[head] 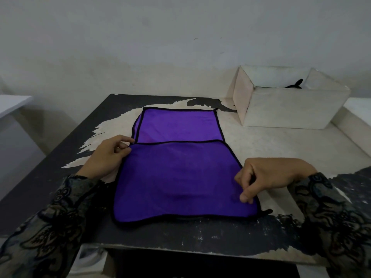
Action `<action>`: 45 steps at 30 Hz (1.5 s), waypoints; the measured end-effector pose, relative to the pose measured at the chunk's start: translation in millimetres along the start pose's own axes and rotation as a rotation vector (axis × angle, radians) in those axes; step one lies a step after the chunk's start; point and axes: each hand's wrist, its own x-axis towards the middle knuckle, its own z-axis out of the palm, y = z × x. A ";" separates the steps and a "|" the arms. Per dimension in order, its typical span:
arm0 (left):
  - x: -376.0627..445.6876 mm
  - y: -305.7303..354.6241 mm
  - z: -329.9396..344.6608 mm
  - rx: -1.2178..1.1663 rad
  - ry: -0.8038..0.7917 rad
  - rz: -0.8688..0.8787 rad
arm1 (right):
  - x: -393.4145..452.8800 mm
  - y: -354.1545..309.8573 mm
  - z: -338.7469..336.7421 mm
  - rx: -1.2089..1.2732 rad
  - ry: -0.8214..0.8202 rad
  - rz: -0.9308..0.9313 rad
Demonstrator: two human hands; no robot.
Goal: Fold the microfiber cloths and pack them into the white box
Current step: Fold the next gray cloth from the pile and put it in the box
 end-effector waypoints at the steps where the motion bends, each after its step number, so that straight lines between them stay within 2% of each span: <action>1: -0.6 0.2 0.2 -0.004 0.000 0.002 | -0.2 1.2 0.2 -0.008 0.010 -0.005; 3: -1.2 0.8 0.8 0.000 0.003 0.000 | 0.4 5.8 -0.5 -0.009 0.086 0.000; 4: -0.9 0.9 1.2 0.003 0.009 0.001 | 3.2 8.3 -1.2 0.010 0.176 0.000; 6: -0.2 1.7 1.4 0.004 0.026 0.004 | 14.9 13.5 -4.8 0.041 0.456 -0.023; 9: -0.4 3.5 0.5 -0.015 0.054 0.023 | 43.2 25.1 -15.3 -0.081 0.874 0.008; 10: -0.8 4.2 0.2 -0.025 0.062 0.027 | 52.6 29.0 -19.0 -0.115 0.950 0.035; 12: -1.8 7.5 0.1 -0.051 0.076 0.035 | 69.4 35.4 -26.5 -0.191 1.002 0.081; 15: -1.7 12.0 -1.1 -0.101 0.090 0.029 | 89.3 40.2 -34.0 -0.308 0.959 0.129; 19: -4.1 14.0 -6.7 -0.175 0.092 -0.005 | 98.4 37.8 -34.2 -0.305 0.964 0.086; 22: -7.8 13.0 -13.2 -0.230 0.104 -0.019 | 86.8 33.5 -34.4 -0.161 0.986 -0.014; 25: -14.9 10.2 -23.6 -0.281 0.082 0.004 | 62.4 25.2 -31.8 0.064 0.895 -0.139; 31: -51.7 16.1 -41.9 -0.421 -0.033 0.175 | 6.6 11.6 -11.8 0.252 0.770 -0.270; 37: -105.6 18.1 -46.0 -0.289 -0.152 0.257 | -26.8 10.5 19.3 0.145 0.617 -0.301; 45: -138.3 1.3 -36.8 -0.124 -0.288 0.278 | -40.1 14.8 45.5 0.109 0.477 -0.198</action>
